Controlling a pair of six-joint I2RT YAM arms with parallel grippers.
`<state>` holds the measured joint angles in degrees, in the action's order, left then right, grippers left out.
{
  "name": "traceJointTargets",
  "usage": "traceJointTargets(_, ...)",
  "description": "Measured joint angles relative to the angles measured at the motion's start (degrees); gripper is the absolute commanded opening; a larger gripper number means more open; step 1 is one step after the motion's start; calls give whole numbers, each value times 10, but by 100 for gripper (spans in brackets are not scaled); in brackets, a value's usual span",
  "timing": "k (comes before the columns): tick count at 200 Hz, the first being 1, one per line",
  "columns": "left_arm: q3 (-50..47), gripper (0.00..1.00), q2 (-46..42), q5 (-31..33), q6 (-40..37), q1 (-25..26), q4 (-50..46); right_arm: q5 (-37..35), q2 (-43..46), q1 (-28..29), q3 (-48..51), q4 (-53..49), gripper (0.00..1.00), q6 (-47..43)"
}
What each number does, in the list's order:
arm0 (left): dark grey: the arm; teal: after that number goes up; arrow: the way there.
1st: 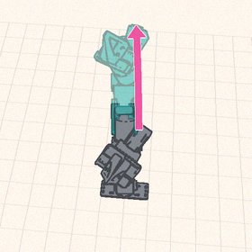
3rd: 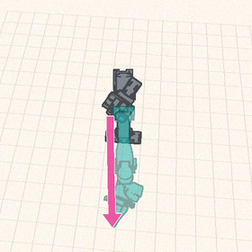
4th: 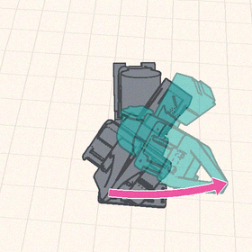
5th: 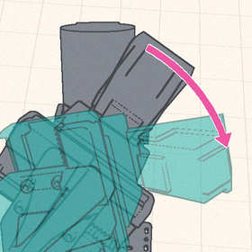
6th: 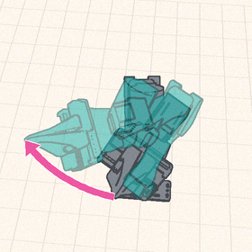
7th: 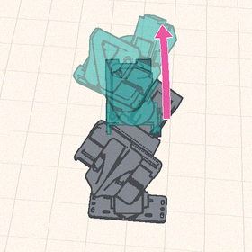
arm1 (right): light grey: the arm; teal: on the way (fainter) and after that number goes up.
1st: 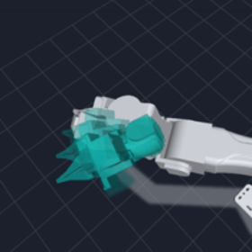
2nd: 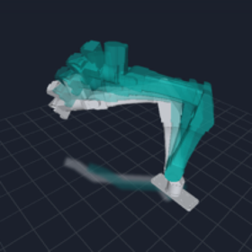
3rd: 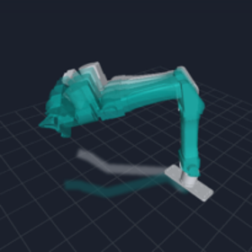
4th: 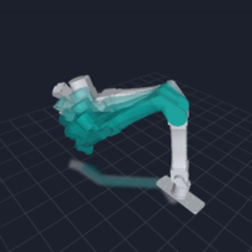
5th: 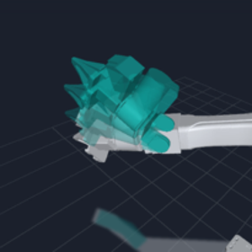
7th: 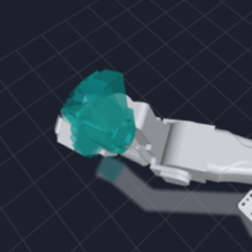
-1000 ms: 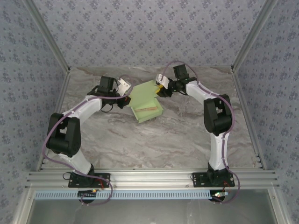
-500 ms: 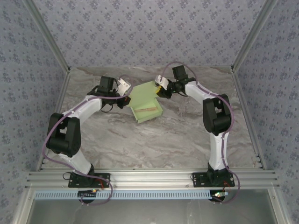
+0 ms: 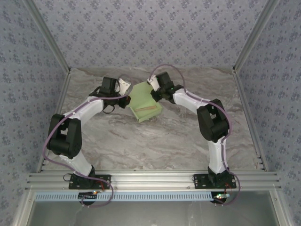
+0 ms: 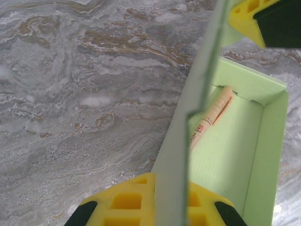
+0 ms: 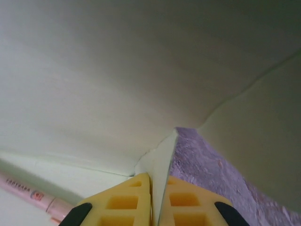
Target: Fold the paper box
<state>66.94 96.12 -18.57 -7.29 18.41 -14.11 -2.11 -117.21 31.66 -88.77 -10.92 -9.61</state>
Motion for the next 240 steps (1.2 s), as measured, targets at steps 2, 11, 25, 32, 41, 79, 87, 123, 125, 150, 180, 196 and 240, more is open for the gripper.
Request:
traceJointTargets(2, 0, 0, 0, 1, 3, 0, 0, -12, 0, 4, 0, -1, 11, 9)
traceJointTargets(11, 0, 0, 0, 9, 15, 3, 2, -61, 0, 20, -3, -9, 11, 59)
traceJointTargets(25, 0, 0, 0, 19, 32, 7, 5, -123, 0, 40, -15, -34, 11, 125)
traceJointTargets(32, 0, 0, 0, 25, 42, 10, 8, -144, -1, 46, -23, -48, 11, 152)
traceJointTargets(41, 0, 0, 0, 32, 53, 12, 14, -169, -3, 53, -35, -64, 12, 186)
traceJointTargets(79, 0, 0, 0, 62, 98, 16, 37, -224, -9, 69, -57, -98, 13, 287)
traceJointTargets(87, 0, 0, 0, 66, 106, 16, 39, -231, -10, 72, -60, -102, 12, 301)
traceJointTargets(123, 0, 0, 0, 77, 133, 16, 45, -240, -12, 77, -63, -106, 11, 323)
traceJointTargets(125, 0, 0, 0, 77, 134, 16, 45, -240, -12, 77, -63, -106, 11, 323)
traceJointTargets(150, 0, 1, 0, 75, 141, 11, 45, -226, -12, 74, -63, -99, 10, 312)
traceJointTargets(180, 0, 6, 6, 72, 145, -2, 45, -203, -12, 74, -57, -85, 9, 290)
traceJointTargets(196, 0, 11, 15, 65, 145, -8, 45, -191, -12, 74, -50, -81, 7, 276)
traceJointTargets(240, 5, 25, 31, 35, 130, -40, 37, -160, -12, 71, -37, -70, 4, 204)
